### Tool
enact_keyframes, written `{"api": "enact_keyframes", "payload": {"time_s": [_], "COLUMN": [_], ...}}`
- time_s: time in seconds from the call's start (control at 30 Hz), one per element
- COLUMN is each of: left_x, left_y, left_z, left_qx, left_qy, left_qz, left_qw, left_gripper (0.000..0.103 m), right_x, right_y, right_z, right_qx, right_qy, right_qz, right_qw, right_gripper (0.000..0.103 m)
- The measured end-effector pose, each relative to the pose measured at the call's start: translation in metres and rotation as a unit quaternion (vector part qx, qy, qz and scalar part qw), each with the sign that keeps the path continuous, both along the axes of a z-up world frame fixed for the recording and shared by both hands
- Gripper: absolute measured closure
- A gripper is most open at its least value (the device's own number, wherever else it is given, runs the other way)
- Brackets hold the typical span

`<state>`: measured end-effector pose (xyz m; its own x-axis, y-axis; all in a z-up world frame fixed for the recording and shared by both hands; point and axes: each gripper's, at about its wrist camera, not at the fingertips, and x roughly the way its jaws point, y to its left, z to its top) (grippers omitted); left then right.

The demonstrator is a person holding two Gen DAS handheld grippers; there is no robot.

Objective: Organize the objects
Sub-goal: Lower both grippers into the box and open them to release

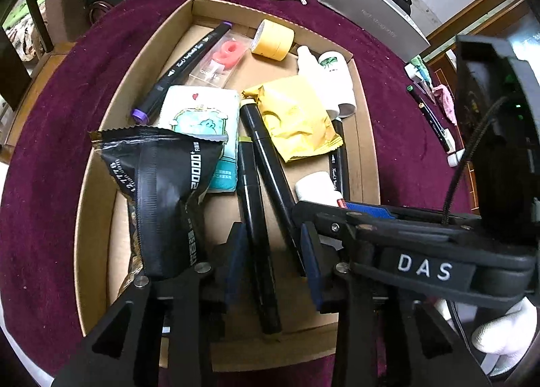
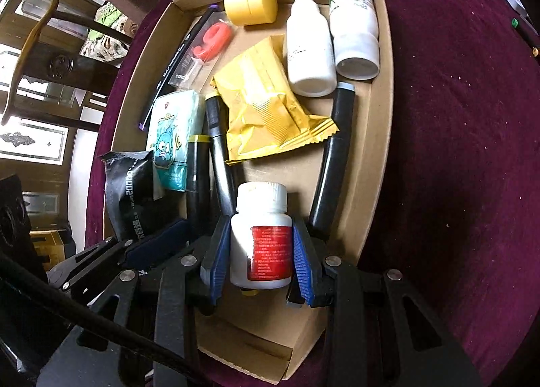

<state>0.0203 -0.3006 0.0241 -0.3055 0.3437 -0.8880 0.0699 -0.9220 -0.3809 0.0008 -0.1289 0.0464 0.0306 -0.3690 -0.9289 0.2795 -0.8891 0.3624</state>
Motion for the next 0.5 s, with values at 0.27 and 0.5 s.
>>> {"api": "enact_keyframes", "payload": {"time_s": [0.27,0.5], "left_x": [0.006,0.010], "left_y": [-0.004,-0.001], "left_z": [0.005,0.017], "left_qx": [0.005,0.008], "left_qy": [0.000,0.012], "left_qz": [0.015,0.022], "left_qw": [0.9999,0.9996], "left_gripper": [0.067,0.060], "right_x": [0.002,0.005], "right_y": [-0.001,0.004], "right_z": [-0.002,0.008], "right_qx": [-0.006,-0.024], "right_qy": [-0.005,0.009], "right_qz": [-0.006,-0.011], "right_qw": [1.000,1.000], "right_gripper": [0.065,0.065]}}
